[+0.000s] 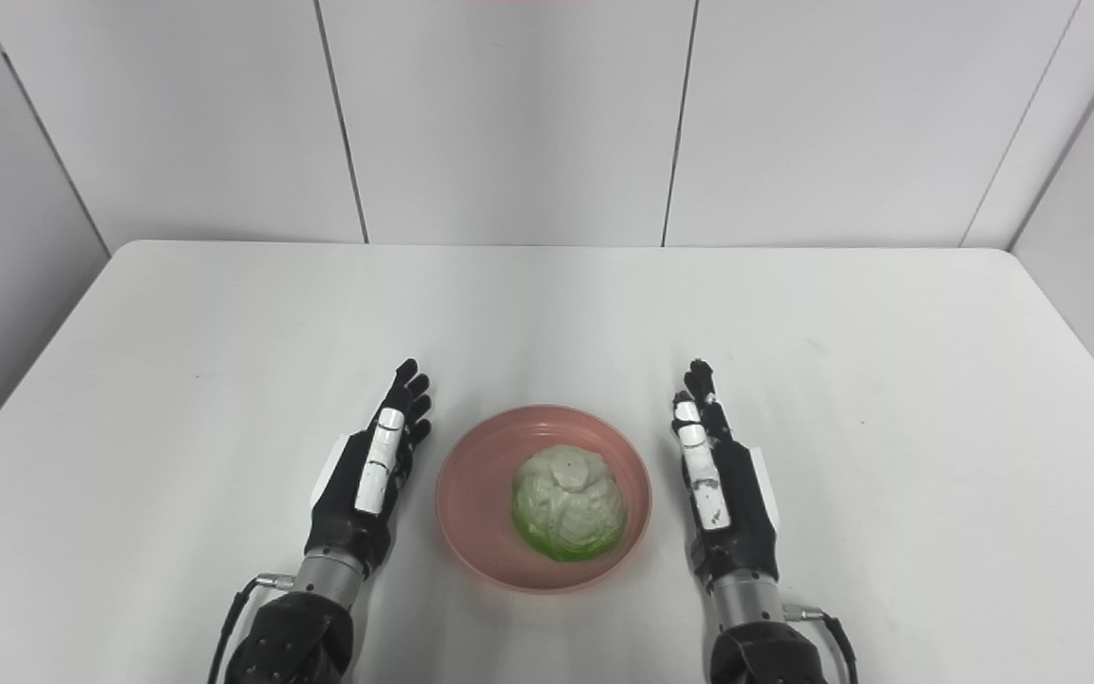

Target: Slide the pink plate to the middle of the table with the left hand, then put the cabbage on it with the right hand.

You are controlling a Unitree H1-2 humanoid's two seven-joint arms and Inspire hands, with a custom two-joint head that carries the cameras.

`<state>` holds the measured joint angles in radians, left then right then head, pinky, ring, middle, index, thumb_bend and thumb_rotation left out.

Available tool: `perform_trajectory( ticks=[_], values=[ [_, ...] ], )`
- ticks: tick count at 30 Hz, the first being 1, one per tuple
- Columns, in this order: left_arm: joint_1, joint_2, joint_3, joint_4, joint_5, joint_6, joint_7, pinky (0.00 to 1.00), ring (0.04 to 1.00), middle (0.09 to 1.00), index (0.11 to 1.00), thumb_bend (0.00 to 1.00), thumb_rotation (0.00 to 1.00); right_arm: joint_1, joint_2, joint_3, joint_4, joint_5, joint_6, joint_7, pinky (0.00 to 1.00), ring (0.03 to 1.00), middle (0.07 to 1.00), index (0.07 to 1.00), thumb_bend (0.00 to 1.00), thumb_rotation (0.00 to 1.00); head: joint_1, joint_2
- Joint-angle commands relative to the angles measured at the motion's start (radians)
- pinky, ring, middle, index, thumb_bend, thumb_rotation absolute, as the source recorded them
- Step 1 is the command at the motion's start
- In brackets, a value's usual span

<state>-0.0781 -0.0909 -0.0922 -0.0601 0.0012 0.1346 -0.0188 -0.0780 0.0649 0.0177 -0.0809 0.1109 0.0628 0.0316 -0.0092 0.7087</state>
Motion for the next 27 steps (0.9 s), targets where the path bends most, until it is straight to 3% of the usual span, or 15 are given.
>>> perform_trajectory(
  ticks=[1,10,18,27],
  values=[
    [-0.024,-0.017,0.001,-0.022,-0.011,-0.020,0.003,1.00,1.000,1.000,1.000,0.73,1.00,-0.019,-0.004,0.011,-0.032,0.008,-0.043,0.025,1.00,0.998,1.000,0.993,0.71,0.89,0.002,-0.001],
    [-0.023,-0.023,0.000,-0.032,-0.002,-0.007,0.000,1.00,1.000,1.000,1.000,0.73,1.00,-0.018,-0.021,0.017,-0.048,0.014,-0.031,0.043,1.00,1.000,1.000,0.999,0.69,0.90,0.007,-0.009],
    [-0.015,-0.015,-0.007,-0.035,0.000,-0.017,-0.011,1.00,1.000,1.000,1.000,0.71,1.00,-0.018,-0.024,0.015,-0.053,0.016,-0.019,0.042,1.00,0.989,0.995,0.991,0.74,0.88,-0.001,-0.009],
    [-0.018,-0.016,-0.001,-0.034,-0.015,-0.011,-0.010,1.00,1.000,1.000,1.000,0.72,1.00,-0.017,-0.018,0.020,-0.056,0.010,-0.026,0.038,1.00,0.992,0.998,0.985,0.68,0.85,-0.009,-0.012]
  ],
)
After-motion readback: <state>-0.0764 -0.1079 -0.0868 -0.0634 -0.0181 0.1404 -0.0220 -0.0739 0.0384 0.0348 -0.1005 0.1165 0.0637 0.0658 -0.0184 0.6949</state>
